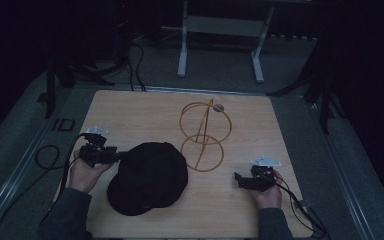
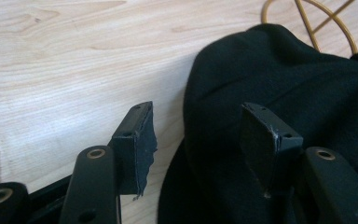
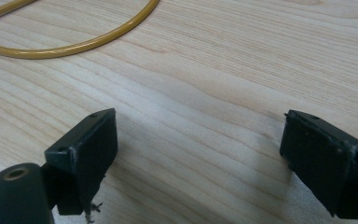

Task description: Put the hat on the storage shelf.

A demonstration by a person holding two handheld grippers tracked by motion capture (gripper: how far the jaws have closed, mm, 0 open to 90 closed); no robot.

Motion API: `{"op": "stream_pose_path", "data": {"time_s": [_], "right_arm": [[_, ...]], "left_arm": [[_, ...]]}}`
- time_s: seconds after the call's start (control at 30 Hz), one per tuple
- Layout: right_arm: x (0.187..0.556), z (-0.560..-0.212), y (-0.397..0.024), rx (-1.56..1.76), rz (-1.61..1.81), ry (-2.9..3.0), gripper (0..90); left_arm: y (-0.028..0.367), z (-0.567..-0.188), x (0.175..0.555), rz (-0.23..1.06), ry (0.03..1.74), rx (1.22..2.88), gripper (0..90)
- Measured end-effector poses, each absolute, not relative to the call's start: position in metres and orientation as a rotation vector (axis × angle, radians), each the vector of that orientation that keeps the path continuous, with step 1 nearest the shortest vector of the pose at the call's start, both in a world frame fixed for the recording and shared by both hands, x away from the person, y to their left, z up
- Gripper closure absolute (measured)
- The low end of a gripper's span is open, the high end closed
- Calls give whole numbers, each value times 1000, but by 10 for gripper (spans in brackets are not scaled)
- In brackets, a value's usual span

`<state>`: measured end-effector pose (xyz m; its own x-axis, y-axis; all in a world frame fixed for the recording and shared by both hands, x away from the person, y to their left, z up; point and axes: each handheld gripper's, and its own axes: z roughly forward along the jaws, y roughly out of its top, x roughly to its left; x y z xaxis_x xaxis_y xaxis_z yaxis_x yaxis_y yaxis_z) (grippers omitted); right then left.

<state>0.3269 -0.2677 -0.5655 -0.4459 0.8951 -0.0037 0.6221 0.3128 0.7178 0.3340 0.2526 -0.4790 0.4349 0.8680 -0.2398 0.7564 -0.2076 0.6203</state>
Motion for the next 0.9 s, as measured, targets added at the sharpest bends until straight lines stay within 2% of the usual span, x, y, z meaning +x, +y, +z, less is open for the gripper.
{"op": "stream_pose_path", "data": {"time_s": [0.43, 0.9], "right_arm": [[327, -565, -268, 1349, 921, 2182, 112], [327, -565, -268, 1349, 920, 2182, 112]], "left_arm": [[242, -493, 334, 164, 1392, 2093, 474], [231, -506, 340, 110, 1424, 2106, 474]]}}
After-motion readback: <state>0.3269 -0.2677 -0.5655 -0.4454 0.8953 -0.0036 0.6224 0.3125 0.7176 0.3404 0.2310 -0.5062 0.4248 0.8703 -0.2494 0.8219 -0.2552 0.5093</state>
